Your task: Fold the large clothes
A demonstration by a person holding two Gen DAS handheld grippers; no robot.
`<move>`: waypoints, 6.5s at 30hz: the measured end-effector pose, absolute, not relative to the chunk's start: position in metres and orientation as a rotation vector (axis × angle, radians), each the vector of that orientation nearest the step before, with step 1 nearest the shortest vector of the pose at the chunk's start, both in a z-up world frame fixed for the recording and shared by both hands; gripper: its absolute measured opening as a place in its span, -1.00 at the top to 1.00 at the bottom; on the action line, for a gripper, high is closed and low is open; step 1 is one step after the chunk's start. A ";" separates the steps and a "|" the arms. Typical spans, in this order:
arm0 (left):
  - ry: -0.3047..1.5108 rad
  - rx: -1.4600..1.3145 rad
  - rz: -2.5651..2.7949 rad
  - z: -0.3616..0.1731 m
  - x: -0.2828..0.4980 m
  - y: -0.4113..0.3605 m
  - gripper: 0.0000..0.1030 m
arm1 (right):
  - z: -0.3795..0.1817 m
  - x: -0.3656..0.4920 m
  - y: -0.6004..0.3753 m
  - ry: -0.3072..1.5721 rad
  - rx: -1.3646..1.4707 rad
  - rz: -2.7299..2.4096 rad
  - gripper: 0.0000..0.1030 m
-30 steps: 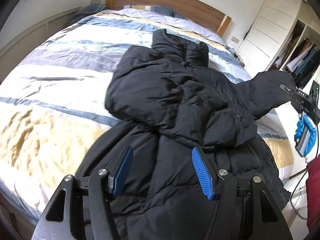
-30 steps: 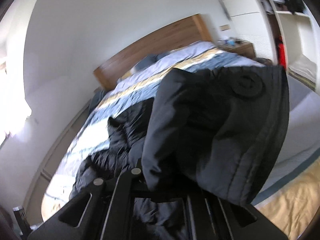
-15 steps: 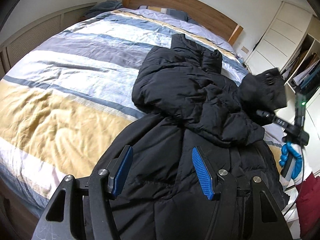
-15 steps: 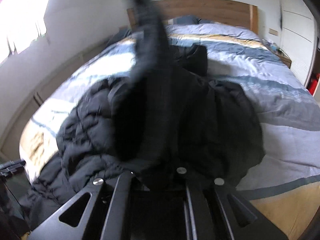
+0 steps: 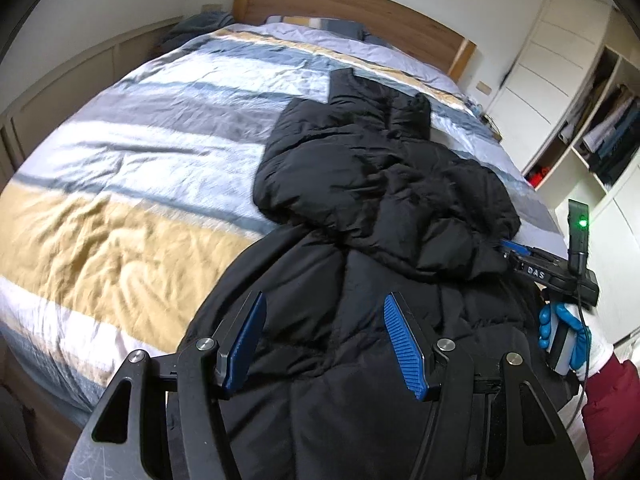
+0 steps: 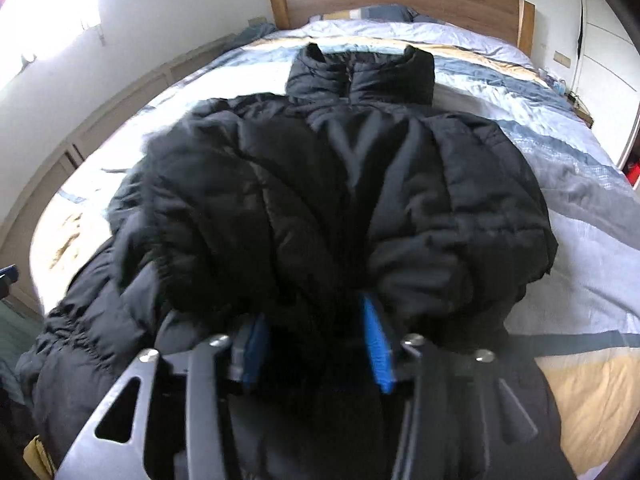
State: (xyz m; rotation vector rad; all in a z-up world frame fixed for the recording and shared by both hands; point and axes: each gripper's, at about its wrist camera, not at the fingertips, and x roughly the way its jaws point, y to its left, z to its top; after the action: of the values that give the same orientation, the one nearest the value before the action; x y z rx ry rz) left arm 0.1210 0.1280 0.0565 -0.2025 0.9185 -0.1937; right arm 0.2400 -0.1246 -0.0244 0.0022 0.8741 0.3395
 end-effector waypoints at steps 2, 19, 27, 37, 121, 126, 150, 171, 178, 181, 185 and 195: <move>0.914 -0.172 -0.208 0.064 0.126 0.113 -0.17 | -0.015 0.233 -0.129 0.854 0.022 0.373 -0.05; 0.891 0.006 -0.308 0.065 0.281 -0.050 -0.17 | 0.045 0.296 -0.230 0.732 0.087 0.236 -0.06; 0.962 0.048 -0.246 -0.006 0.331 -0.041 -0.25 | -0.024 0.371 -0.221 0.835 0.055 0.231 -0.06; 0.980 0.020 -0.260 -0.050 0.341 -0.036 -0.43 | -0.086 0.379 -0.229 0.887 0.120 0.214 -0.22; 1.022 -0.477 -0.256 -0.074 0.735 0.041 0.47 | -0.048 0.774 -0.211 0.781 0.379 0.263 0.42; 0.987 -0.439 -0.289 -0.044 0.711 0.037 0.75 | -0.028 0.750 -0.206 0.789 0.338 0.289 0.73; 0.854 -0.310 -0.482 0.029 0.366 0.060 0.81 | 0.020 0.376 -0.259 0.573 0.500 0.534 0.77; 0.884 -0.098 -0.371 0.002 0.325 0.036 0.49 | -0.056 0.325 -0.257 0.793 0.404 0.353 0.68; 0.909 -0.099 -0.331 0.011 0.298 0.057 0.21 | -0.035 0.294 -0.272 0.796 0.363 0.287 0.25; 0.907 -0.103 -0.298 0.020 0.284 0.072 0.16 | -0.013 0.289 -0.278 0.776 0.330 0.266 0.24; 0.836 -0.100 -0.260 0.053 0.274 0.087 -0.05 | 0.028 0.300 -0.268 0.713 0.273 0.290 0.23; 0.773 -0.108 -0.334 0.090 0.345 0.017 -0.15 | 0.073 0.386 -0.191 0.680 0.156 0.364 0.09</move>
State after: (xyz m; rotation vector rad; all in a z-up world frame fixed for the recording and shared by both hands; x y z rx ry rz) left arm 0.3450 0.0166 0.0901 -0.1079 0.7730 -0.3337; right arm 0.3861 -0.1906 0.0726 0.1558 0.6797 0.3636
